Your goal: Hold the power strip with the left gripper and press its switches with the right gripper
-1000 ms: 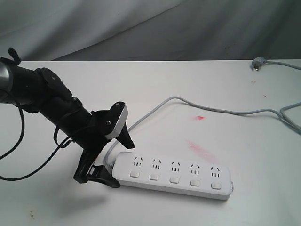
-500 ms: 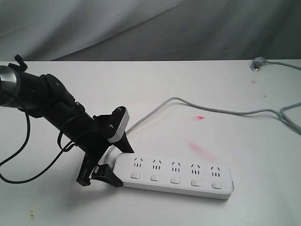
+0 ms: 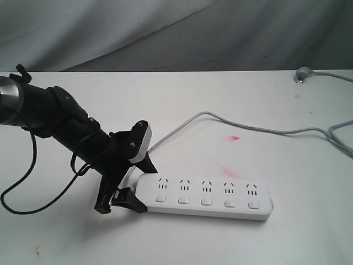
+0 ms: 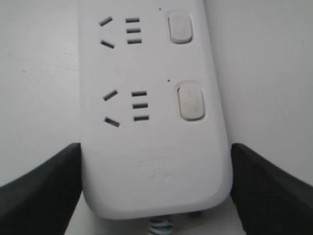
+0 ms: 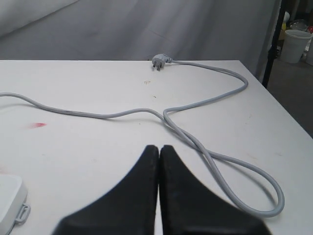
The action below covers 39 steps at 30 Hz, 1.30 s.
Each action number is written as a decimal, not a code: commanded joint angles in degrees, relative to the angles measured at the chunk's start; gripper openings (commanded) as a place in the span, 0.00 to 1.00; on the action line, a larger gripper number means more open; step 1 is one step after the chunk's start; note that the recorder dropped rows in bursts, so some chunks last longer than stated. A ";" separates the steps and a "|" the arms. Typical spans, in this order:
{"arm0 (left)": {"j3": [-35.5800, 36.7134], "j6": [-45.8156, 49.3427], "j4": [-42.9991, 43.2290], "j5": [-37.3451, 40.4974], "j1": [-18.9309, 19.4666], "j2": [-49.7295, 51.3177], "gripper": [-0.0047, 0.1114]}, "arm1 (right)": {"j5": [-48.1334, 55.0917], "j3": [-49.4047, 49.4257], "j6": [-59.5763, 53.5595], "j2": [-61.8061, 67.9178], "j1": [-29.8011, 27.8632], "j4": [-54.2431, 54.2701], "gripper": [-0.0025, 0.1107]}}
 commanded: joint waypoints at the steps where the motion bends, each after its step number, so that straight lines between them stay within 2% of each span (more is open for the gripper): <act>1: -0.35 0.32 0.47 -3.20 -0.30 0.01 0.04 | -0.18 0.17 -0.04 -0.17 -0.43 0.41 0.02; 9: -0.35 0.32 0.47 -3.20 -0.30 0.01 0.04 | -2.36 0.17 -0.66 -0.17 -0.43 -3.14 0.02; 14: -0.35 0.32 0.47 -3.20 -0.30 0.01 0.04 | -14.53 0.17 -0.97 -0.17 -0.43 -4.94 0.02; 21: -0.35 0.32 0.47 -3.20 -0.30 0.01 0.04 | -25.36 0.17 -3.33 -0.17 -0.43 -6.98 0.02; 22: -0.35 0.32 0.47 -3.20 -0.30 0.01 0.04 | -28.03 0.17 -2.19 -0.17 -0.43 -6.46 0.02; 25: -0.35 0.32 0.47 -3.20 -0.30 0.01 0.04 | -42.14 0.17 11.85 -0.17 -0.43 0.64 0.02; 27: -0.35 0.32 0.47 -3.20 -0.30 0.01 0.04 | -54.85 0.17 18.40 -0.17 -0.43 4.66 0.02; 30: -0.35 0.32 0.47 -3.20 -0.30 0.01 0.04 | -73.33 0.17 20.49 -0.17 -0.47 12.03 0.02; 31: -0.35 0.32 0.47 -3.20 -0.30 0.01 0.04 | -74.34 0.17 23.19 -0.17 -0.47 14.92 0.02; 32: -0.35 0.32 0.47 -3.20 -0.30 0.01 0.04 | -72.95 -1.01 27.98 -0.17 -0.34 18.03 0.02; 34: -0.35 0.32 0.47 -3.20 -0.30 0.01 0.04 | -61.90 -5.03 30.90 -0.17 -0.12 19.09 0.02; 36: -0.35 0.32 0.47 -3.20 -0.30 0.01 0.04 | -40.06 -11.73 25.90 -0.17 -0.12 18.42 0.02; 39: -0.35 0.32 0.47 -3.20 -0.30 0.01 0.04 | -20.49 -20.52 16.61 6.34 -0.01 18.42 0.02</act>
